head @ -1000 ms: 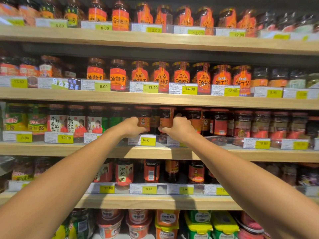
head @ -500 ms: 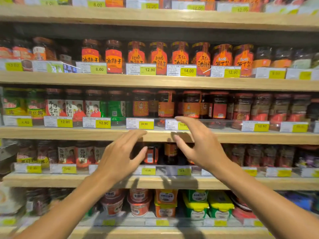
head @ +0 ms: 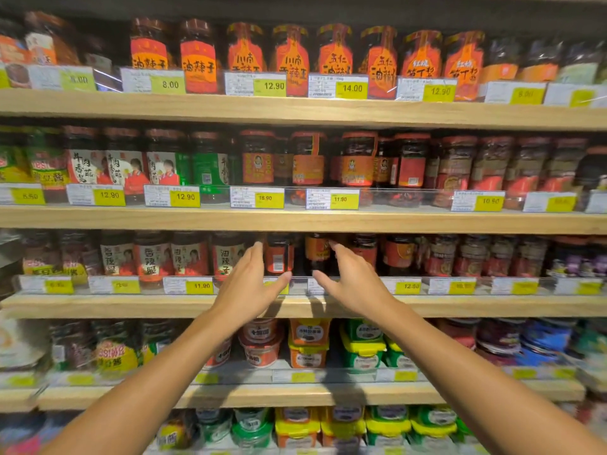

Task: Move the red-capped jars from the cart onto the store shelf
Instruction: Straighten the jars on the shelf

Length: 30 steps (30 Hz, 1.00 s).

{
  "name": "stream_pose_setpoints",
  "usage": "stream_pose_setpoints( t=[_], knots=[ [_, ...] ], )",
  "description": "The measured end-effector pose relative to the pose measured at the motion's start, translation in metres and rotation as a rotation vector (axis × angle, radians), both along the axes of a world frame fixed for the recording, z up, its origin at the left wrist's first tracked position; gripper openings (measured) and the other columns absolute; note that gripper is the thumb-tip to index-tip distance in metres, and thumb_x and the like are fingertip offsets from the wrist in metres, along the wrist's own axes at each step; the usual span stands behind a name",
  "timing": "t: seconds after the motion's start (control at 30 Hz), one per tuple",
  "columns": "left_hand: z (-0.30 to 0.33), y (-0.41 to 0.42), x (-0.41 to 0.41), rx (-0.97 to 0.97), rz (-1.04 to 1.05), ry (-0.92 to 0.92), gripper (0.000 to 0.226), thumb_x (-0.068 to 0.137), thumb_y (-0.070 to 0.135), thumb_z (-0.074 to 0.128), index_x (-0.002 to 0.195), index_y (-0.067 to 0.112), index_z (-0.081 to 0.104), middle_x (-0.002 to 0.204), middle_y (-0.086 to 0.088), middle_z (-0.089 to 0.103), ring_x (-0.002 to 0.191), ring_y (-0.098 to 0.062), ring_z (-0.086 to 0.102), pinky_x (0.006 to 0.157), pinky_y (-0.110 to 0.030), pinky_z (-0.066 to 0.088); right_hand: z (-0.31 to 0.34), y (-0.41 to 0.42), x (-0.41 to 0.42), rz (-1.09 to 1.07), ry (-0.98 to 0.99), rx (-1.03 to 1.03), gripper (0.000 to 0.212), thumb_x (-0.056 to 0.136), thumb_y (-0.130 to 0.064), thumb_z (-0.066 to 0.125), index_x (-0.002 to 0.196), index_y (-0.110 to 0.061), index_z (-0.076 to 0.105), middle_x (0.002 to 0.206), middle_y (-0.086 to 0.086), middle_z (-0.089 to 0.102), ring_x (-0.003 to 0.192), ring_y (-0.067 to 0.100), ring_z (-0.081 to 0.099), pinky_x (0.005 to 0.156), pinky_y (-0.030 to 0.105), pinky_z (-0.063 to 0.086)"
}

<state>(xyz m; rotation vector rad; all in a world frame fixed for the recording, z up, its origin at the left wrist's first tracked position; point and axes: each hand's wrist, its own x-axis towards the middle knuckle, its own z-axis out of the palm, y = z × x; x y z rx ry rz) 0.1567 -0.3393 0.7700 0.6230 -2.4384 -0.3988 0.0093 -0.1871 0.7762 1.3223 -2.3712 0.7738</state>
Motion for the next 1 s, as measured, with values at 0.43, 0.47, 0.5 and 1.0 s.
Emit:
stream_pose_setpoints(
  t=[0.43,0.47,0.5,1.0],
  knots=[
    [0.006,-0.014,-0.038,0.16,0.133,0.036,0.057,0.089,0.057,0.061,0.106,0.004,0.051,0.115,-0.017,0.061,0.108,-0.037,0.06,0.077,-0.04,0.048,0.009,-0.056,-0.02,-0.134,-0.351,0.027,0.044,0.089,-0.051,0.062,0.074,-0.009,0.062,0.086,0.012,0.067,0.089,0.034,0.066,0.071,0.033,0.048],
    [0.006,-0.016,-0.04,0.156,0.131,0.038,0.052,0.089,0.056,0.062,0.1,0.006,0.052,0.11,-0.015,0.062,0.104,-0.036,0.061,0.073,-0.038,0.046,0.009,-0.06,-0.022,-0.14,-0.366,0.03,0.043,0.09,-0.051,0.061,0.083,-0.008,0.066,0.095,0.014,0.069,0.095,0.034,0.065,0.075,0.034,0.05],
    [0.007,-0.017,-0.042,0.156,0.126,0.04,0.048,0.089,0.054,0.062,0.094,0.008,0.051,0.103,-0.013,0.063,0.098,-0.035,0.063,0.069,-0.037,0.044,0.009,-0.064,-0.024,-0.148,-0.384,0.033,0.044,0.091,-0.051,0.059,0.093,-0.007,0.068,0.102,0.015,0.069,0.099,0.034,0.065,0.078,0.034,0.05],
    [0.015,-0.04,-0.049,0.302,0.035,-0.058,0.032,0.094,0.032,0.062,0.071,0.011,0.055,0.074,-0.009,0.062,0.075,-0.029,0.061,0.065,-0.034,0.04,0.005,-0.074,-0.032,-0.154,-0.336,0.081,0.049,0.094,-0.047,0.061,0.117,-0.004,0.061,0.113,0.019,0.067,0.103,0.036,0.065,0.073,0.031,0.046]
  ],
)
